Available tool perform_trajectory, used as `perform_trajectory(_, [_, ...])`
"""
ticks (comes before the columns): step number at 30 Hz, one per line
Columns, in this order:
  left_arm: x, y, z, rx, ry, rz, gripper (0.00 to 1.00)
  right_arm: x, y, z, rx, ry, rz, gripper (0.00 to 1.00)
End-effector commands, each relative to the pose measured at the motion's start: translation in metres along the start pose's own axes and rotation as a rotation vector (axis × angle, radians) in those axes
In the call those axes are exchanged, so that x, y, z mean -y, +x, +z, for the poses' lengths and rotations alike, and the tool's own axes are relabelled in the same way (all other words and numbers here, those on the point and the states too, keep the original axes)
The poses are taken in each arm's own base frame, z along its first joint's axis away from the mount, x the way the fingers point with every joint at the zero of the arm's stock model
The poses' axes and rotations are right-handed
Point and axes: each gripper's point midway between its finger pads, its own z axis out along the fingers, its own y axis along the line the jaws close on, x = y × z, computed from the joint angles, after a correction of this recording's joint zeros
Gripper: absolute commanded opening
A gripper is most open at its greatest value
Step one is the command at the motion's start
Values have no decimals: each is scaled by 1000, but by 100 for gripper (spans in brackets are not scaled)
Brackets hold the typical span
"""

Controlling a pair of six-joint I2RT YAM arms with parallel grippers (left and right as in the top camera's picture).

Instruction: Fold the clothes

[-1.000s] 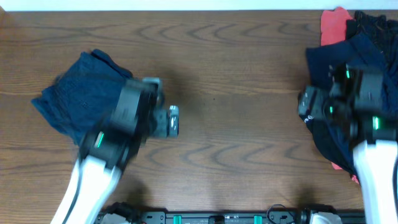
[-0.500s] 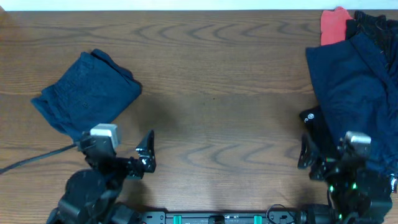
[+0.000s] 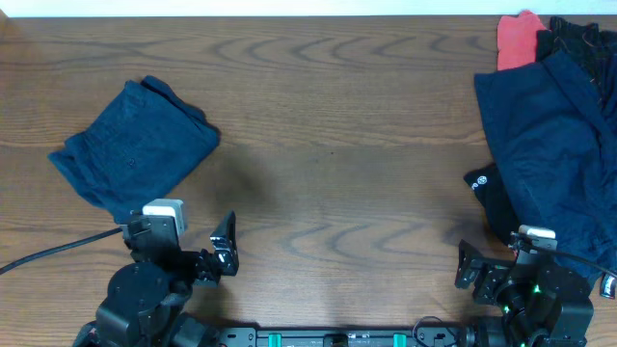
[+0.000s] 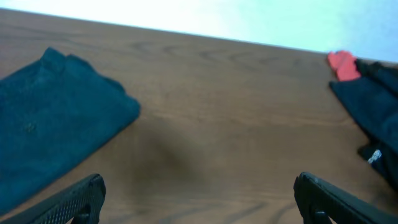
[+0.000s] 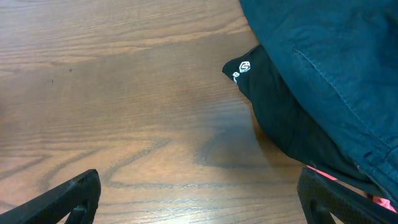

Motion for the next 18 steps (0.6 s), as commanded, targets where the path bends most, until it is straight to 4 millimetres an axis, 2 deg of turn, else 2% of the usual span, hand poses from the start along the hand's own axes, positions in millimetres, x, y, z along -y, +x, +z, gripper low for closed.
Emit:
perform_trajectory(1, [-5, 8, 0, -31, -21, 2, 98, 0, 2, 0, -3, -3, -16, 99])
perform_trajectory(4, [-8, 16, 0, -62, -34, 10, 98, -1, -3, -1, 31, -7, -28, 99])
perform_trajectory(9, [-11, 24, -1, -93, -47, 19, 98, -14, -40, 5, 269, -65, -168, 99])
perform_trajectory(18, [-12, 25, -1, -98, -49, 20, 98, -32, -65, 48, 616, -174, -221, 99])
